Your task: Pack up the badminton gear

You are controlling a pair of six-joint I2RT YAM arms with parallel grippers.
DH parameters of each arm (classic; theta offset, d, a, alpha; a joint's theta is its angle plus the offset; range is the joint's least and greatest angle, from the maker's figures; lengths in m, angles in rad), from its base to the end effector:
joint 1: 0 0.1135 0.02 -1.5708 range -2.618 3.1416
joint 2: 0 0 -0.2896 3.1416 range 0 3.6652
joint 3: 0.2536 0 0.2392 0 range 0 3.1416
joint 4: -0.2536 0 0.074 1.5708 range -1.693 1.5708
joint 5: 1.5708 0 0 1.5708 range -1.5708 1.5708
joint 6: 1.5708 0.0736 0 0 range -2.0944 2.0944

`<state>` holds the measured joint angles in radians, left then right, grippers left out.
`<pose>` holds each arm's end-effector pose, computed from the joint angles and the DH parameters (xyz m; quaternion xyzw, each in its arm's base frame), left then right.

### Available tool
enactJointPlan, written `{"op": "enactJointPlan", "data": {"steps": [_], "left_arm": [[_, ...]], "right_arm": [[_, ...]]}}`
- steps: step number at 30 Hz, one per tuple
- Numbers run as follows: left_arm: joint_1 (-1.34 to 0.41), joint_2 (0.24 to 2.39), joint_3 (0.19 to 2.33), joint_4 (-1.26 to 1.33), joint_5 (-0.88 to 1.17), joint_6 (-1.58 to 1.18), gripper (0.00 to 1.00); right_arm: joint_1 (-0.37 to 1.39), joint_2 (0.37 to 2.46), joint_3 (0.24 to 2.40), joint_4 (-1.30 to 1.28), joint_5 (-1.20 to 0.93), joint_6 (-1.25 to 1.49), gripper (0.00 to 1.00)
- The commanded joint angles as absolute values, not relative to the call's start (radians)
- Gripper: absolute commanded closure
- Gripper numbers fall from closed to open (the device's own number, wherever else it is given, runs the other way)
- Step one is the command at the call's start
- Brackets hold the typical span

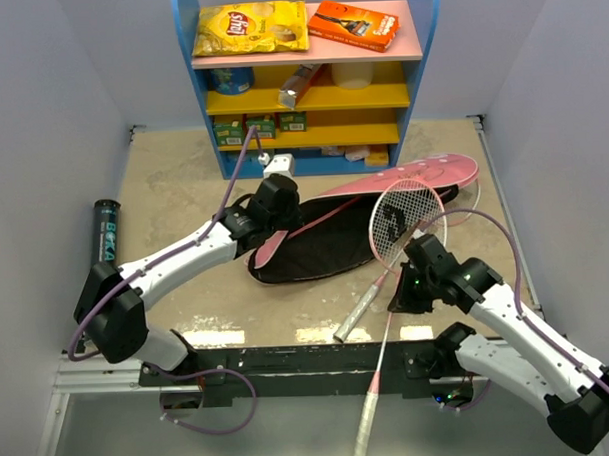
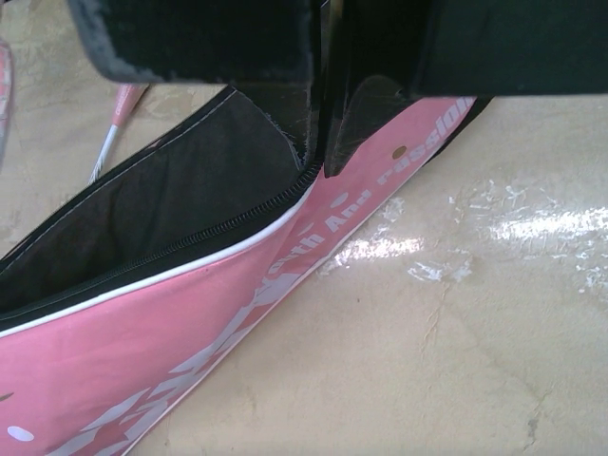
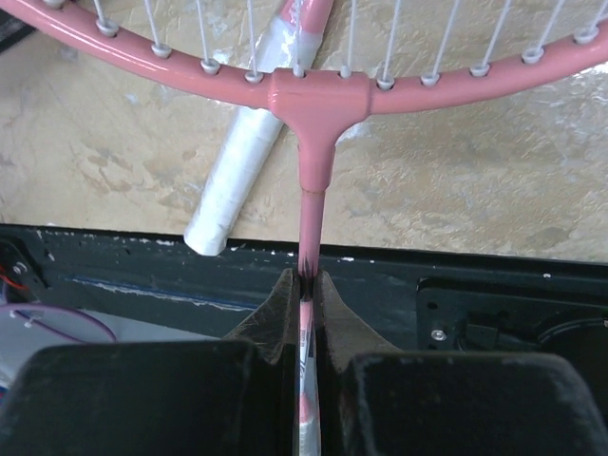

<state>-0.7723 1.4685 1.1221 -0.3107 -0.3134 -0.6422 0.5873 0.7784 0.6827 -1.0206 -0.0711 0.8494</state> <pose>0.2613 -0.2228 0.2915 -0.0111 0.8891 -0.1766 0.4222 0.0926 0.0679 0.2220 0.1193 0.9664 0.1743 0.1467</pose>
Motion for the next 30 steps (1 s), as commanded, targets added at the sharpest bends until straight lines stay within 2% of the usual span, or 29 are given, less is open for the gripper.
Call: {"op": "enactJointPlan", "data": {"steps": [1,11,18,25,30], "left_arm": [[-0.767,1.497,1.203,-0.244,-0.333,-0.623,1.00],[-0.767,1.589,1.285,-0.250,-0.316,-0.601,1.00],[-0.769,1.592,1.281,-0.256,-0.325,-0.588,1.00],[-0.796,1.445,1.071,-0.238,-0.363,-0.624,1.00],[-0.890,1.350,0.941,-0.278,-0.454,-0.684,1.00]], "right_arm": [[0.636,0.808,0.658,-0.956,-0.084,0.879,1.00],[0.839,0.931,0.655,-0.873,-0.023,0.994,1.00],[0.874,1.009,0.680,-0.831,-0.003,1.014,1.00],[0.876,1.107,0.751,-0.807,0.055,1.023,1.00],[0.873,1.216,0.825,-0.801,0.113,1.012,1.00]]}}
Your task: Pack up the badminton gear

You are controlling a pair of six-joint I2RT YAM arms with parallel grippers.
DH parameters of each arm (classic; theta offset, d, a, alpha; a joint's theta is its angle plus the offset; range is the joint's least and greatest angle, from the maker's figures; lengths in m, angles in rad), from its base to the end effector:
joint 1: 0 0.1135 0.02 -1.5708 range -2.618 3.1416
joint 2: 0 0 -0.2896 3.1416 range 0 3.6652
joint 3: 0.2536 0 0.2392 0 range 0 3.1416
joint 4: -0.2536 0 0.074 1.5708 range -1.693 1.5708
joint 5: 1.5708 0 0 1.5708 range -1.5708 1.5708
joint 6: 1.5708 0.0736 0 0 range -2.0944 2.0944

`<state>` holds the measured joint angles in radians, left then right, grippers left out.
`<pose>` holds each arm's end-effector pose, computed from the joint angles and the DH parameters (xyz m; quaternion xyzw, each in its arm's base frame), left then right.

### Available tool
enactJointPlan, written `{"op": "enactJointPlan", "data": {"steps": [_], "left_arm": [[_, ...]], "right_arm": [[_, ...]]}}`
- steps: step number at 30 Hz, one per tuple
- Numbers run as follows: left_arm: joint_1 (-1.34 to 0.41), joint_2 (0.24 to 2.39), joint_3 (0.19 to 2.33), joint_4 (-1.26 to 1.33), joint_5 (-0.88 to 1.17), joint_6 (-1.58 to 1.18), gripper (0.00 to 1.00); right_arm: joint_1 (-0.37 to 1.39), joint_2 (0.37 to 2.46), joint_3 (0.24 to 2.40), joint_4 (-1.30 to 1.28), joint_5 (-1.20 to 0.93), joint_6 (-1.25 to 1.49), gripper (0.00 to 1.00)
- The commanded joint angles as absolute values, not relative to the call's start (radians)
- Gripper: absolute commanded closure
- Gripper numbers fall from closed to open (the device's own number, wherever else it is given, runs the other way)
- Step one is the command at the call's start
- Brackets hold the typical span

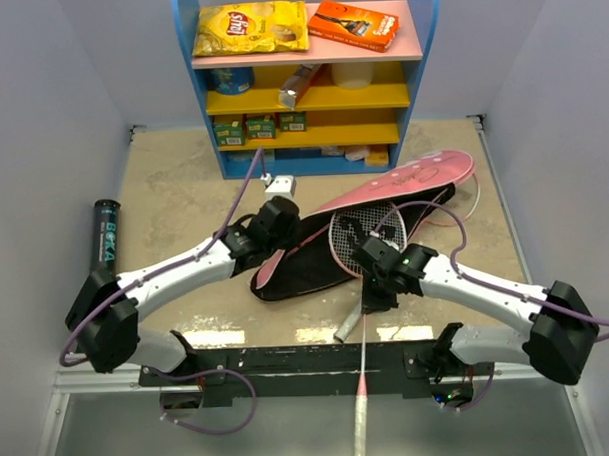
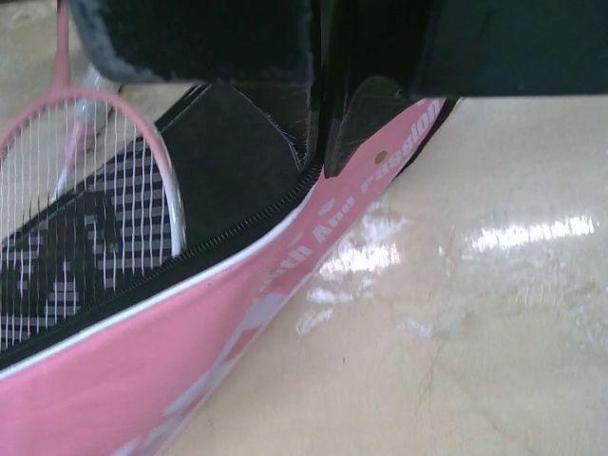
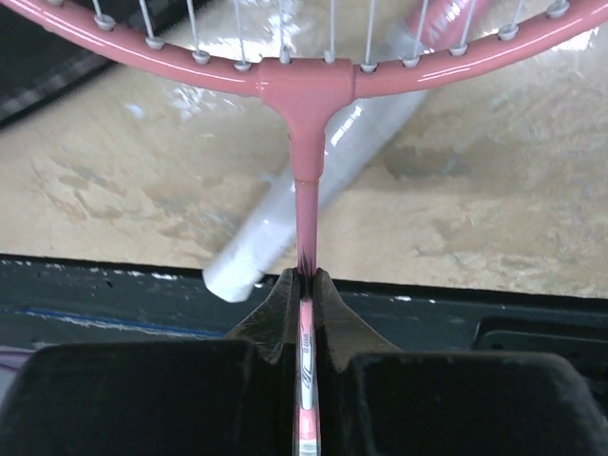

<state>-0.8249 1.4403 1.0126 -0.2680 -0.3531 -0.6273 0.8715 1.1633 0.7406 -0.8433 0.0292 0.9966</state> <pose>0.2411 -0.2234 0.2675 0.0139 0.8947 -0.1580 0.4175 0.1209 0.1404 0.1984 0.0640 0.9862 0.1135 0.1019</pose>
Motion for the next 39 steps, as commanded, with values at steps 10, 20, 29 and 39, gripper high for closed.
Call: {"op": "enactJointPlan", "data": {"steps": [10,20,29,39], "left_arm": [[-1.015,1.146,0.704,-0.368,-0.480,-0.836,1.00],[-1.109,1.003,0.588,-0.485,-0.500,-0.985,1.00],[-1.134,1.084,0.598,-0.427,-0.512,-1.008,1.00],[-1.086,1.321,0.831,-0.400,-0.543,-0.870,1.00]], "right_arm": [[0.827,1.373,0.910,-0.689,0.193,1.031,1.00],[0.624,1.419,0.920,-0.437,0.124,0.922,1.00],[0.551,1.532,0.962,-0.264,0.095,0.833,0.80],[0.558,1.315,0.950,-0.443,0.019,0.772,0.45]]}}
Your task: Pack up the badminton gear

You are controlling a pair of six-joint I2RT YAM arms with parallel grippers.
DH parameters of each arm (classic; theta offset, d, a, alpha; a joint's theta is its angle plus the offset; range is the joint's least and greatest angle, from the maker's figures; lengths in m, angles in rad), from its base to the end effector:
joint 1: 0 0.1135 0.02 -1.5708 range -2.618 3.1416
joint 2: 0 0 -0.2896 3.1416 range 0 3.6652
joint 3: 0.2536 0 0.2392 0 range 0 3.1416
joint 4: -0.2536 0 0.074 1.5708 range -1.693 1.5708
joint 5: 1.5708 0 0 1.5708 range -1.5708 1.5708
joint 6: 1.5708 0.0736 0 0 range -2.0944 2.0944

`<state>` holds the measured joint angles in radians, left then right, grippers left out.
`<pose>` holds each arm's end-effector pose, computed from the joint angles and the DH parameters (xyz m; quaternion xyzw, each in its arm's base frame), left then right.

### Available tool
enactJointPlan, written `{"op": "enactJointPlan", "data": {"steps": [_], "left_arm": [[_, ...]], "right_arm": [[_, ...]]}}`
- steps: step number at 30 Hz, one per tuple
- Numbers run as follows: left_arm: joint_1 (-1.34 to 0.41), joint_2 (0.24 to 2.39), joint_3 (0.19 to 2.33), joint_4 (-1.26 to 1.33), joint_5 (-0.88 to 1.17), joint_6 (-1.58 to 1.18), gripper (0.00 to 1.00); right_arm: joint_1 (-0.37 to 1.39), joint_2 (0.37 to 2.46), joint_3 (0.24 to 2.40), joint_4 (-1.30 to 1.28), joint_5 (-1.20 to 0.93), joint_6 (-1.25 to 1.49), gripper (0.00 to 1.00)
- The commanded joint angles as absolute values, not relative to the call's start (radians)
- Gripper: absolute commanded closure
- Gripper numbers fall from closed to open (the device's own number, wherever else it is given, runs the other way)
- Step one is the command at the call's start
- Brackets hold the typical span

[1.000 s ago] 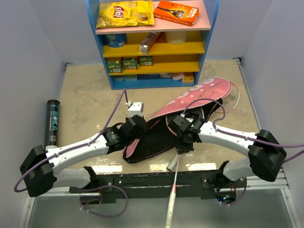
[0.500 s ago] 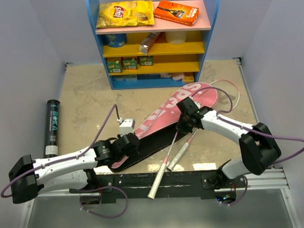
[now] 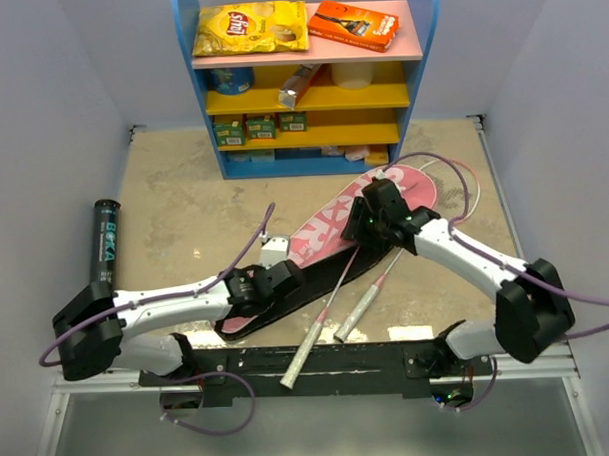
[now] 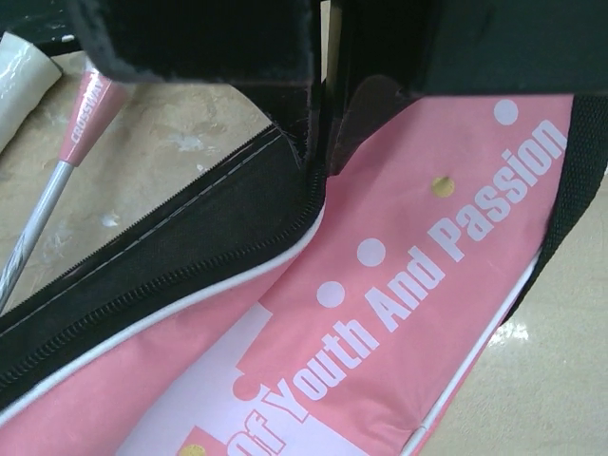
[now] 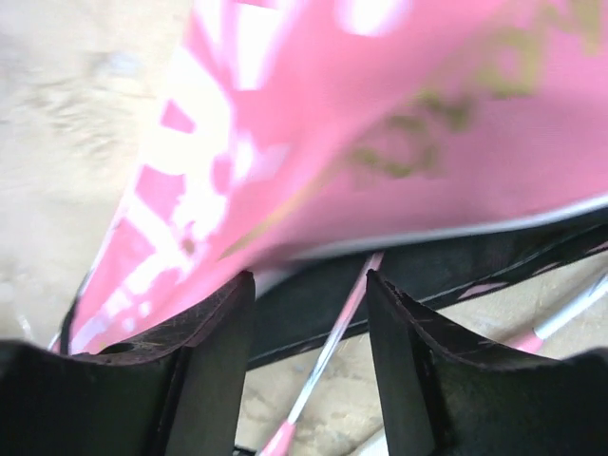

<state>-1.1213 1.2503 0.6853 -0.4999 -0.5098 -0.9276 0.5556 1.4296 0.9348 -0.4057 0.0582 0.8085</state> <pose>0.1294 -0.1857 0.1941 0.0278 0.9386 -0.0801 0.3344 0.2598 0.1563 0.2275 0.1285 0.9352 0.1859 0.2725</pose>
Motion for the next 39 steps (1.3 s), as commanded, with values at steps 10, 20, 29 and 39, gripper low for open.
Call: {"op": "enactJointPlan", "data": {"steps": [10,20,29,39], "left_arm": [[-0.962,1.425,0.960,-0.324,-0.442,-0.792,1.00],[-0.960,1.447,0.997,-0.347,-0.425,-0.805,1.00],[-0.962,1.390,0.939,-0.354,-0.419,-0.815,1.00],[-0.971,1.322,0.847,-0.345,-0.400,-0.825,1.00]], "right_arm": [[0.782,1.118,0.736,-0.489,-0.043,0.945,0.47],[0.845,1.166,0.673,-0.477,0.040,1.074,0.49],[0.851,1.219,0.629,-0.378,0.101,1.178,0.50],[0.851,1.334,0.614,-0.270,0.132,1.249,0.57]]}}
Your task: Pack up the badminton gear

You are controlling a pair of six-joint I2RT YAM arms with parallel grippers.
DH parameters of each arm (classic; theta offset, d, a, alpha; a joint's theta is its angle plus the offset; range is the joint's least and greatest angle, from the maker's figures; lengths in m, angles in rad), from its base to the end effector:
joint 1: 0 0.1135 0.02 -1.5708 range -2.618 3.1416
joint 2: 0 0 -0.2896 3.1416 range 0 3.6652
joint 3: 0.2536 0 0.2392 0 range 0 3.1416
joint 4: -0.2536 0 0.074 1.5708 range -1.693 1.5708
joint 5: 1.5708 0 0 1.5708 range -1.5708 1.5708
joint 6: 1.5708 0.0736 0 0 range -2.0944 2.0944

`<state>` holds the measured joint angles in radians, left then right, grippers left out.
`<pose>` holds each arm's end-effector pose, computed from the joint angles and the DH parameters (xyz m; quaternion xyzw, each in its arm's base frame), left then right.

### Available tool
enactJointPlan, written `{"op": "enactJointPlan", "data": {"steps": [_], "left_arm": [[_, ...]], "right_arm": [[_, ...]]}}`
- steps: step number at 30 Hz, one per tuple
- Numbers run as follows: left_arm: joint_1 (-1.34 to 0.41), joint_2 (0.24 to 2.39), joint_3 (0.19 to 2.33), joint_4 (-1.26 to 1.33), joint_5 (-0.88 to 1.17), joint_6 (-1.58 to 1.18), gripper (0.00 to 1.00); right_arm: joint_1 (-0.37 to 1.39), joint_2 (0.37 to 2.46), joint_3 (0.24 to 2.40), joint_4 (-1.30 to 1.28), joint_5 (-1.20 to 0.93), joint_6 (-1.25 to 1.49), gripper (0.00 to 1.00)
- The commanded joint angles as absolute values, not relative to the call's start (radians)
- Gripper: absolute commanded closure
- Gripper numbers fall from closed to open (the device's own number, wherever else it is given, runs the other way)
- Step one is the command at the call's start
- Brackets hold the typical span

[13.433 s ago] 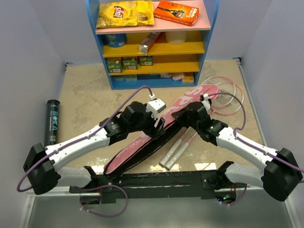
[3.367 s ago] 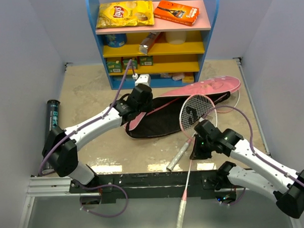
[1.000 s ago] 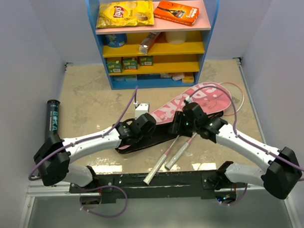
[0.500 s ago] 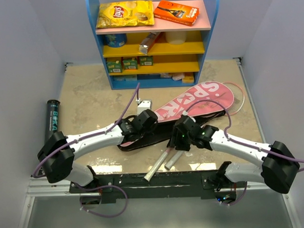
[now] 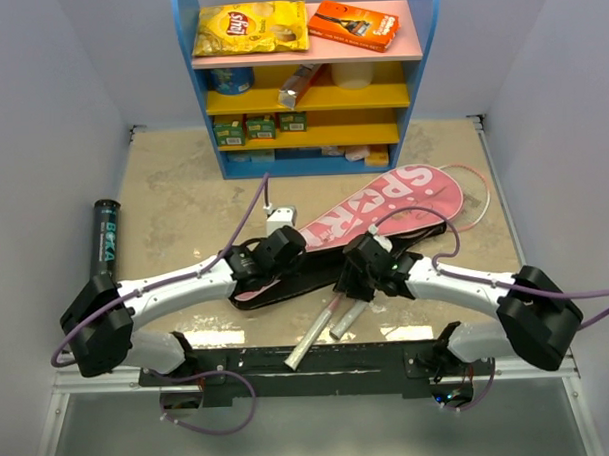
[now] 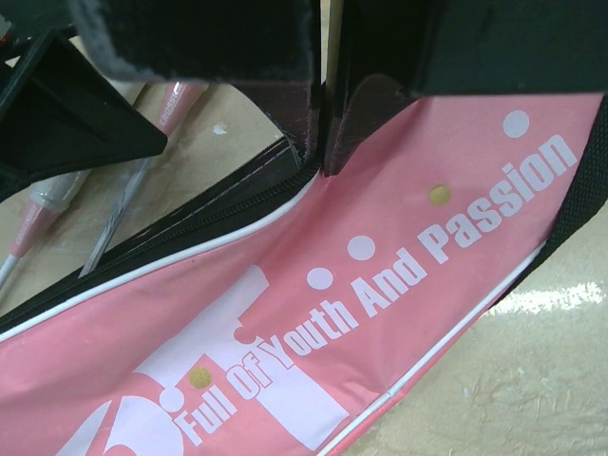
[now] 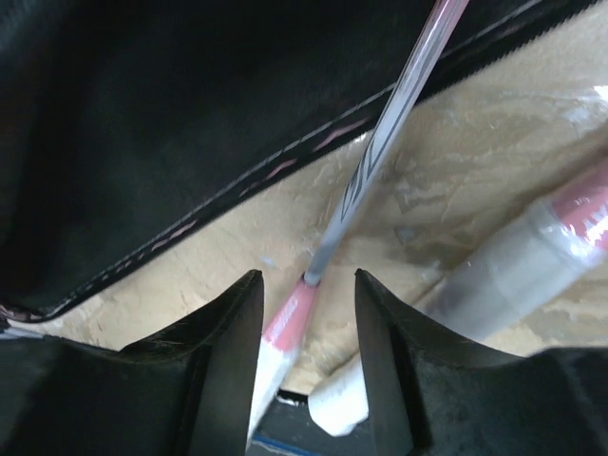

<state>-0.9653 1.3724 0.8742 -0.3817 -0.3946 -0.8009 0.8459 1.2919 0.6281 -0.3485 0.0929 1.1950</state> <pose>0.1857 -0.2186 0.2301 0.0096 0.9250 -0.1395 0.3533 0.1627 0.1734 0.1716 0.1794 0.9434 0.2113 0.1820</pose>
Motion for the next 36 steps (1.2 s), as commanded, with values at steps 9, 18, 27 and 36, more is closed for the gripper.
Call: {"op": "enactJointPlan", "data": {"steps": [9,18,27,36], "left_arm": [[-0.969,1.253,0.828,-0.347,-0.379,-0.812,1.00],[-1.017,1.265,0.824,-0.345,-0.304,-0.787,1.00],[-1.078,1.333,0.753,-0.233,-0.164,-0.773,1.00],[-1.109,1.410,0.729,-0.060,0.046,-0.755,1.00]], "right_arm": [[0.854,1.388,0.572,-0.181,0.123,1.279,1.00],[0.815,1.316,0.635,-0.287,0.199,1.221,1.00],[0.563,1.167,0.635,-0.351,0.124,1.068,1.00],[0.396,1.157,0.655,-0.341,0.074,0.982,1.00]]}}
